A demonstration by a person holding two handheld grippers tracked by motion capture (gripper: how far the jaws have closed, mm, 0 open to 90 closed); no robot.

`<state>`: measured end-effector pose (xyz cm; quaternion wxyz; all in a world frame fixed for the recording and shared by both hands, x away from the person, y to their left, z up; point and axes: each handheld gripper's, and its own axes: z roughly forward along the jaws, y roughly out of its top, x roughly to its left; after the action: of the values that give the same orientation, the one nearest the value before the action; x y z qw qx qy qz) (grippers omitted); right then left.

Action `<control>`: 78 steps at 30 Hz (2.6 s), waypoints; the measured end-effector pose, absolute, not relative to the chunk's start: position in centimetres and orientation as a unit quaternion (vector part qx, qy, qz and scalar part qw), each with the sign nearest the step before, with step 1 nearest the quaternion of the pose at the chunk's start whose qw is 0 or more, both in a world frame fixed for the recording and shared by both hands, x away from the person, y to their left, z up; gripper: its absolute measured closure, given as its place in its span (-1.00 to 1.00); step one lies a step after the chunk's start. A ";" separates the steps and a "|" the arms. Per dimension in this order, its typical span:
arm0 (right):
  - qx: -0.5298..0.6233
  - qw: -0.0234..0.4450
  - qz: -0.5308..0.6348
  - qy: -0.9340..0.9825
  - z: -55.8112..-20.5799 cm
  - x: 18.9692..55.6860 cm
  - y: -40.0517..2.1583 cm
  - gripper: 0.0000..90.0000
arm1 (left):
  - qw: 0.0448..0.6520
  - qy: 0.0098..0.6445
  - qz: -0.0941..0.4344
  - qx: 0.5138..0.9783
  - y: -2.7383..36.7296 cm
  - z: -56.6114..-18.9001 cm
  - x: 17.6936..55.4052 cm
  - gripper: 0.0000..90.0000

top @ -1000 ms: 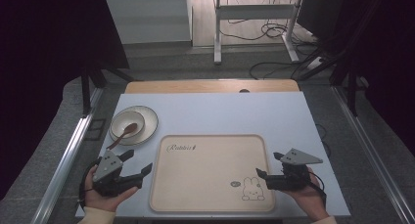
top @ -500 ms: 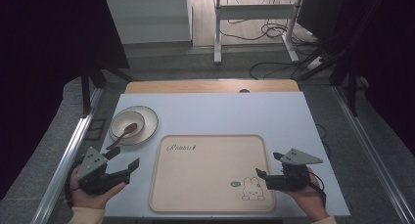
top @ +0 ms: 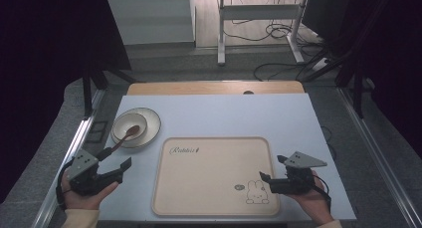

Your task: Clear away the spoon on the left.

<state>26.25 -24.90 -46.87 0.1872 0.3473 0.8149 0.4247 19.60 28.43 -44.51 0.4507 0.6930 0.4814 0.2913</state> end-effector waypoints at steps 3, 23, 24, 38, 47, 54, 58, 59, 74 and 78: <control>0.347 0.187 0.424 0.815 -46.9 26.3 -24.9 -0.65 | 0.449 0.488 0.296 0.688 28.9 -44.6 19.7 -0.47; 0.344 0.186 0.419 0.819 -47.1 26.3 -24.7 -0.65 | 0.414 0.506 0.297 0.695 31.3 -47.5 22.7 -0.47; 0.344 0.186 0.419 0.819 -47.1 26.3 -24.7 -0.65 | 0.414 0.506 0.297 0.695 31.3 -47.5 22.7 -0.47; 0.343 0.186 0.414 0.822 -47.3 26.3 -24.5 -0.65 | 0.377 0.479 0.318 0.726 31.9 -48.7 25.7 -0.37; 0.343 0.186 0.412 0.824 -47.3 26.3 -24.4 -0.64 | 0.357 0.470 0.335 0.734 31.6 -49.0 25.8 -0.17; 0.345 0.187 0.409 0.824 -47.3 26.3 -24.5 -0.63 | 0.336 0.464 0.348 0.742 31.1 -49.3 25.9 0.13; 0.346 0.187 0.408 0.824 -47.3 26.3 -24.4 -0.63 | 0.324 0.464 0.355 0.744 31.0 -49.5 25.9 0.32; 0.346 0.188 0.407 0.824 -47.3 26.3 -24.4 -0.63 | 0.319 0.465 0.358 0.745 31.0 -49.6 25.9 0.36; 0.350 0.190 0.403 0.824 -47.3 26.4 -24.5 -0.62 | 0.314 0.483 0.360 0.734 31.1 -49.4 25.7 0.68; 0.350 0.190 0.404 0.824 -47.3 26.4 -24.5 -0.62 | 0.322 0.488 0.364 0.725 31.2 -49.1 25.6 0.69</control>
<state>26.35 -24.47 -47.33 0.1902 0.3498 0.8237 0.4037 25.56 31.16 -49.14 0.3221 0.7248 0.4880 0.3645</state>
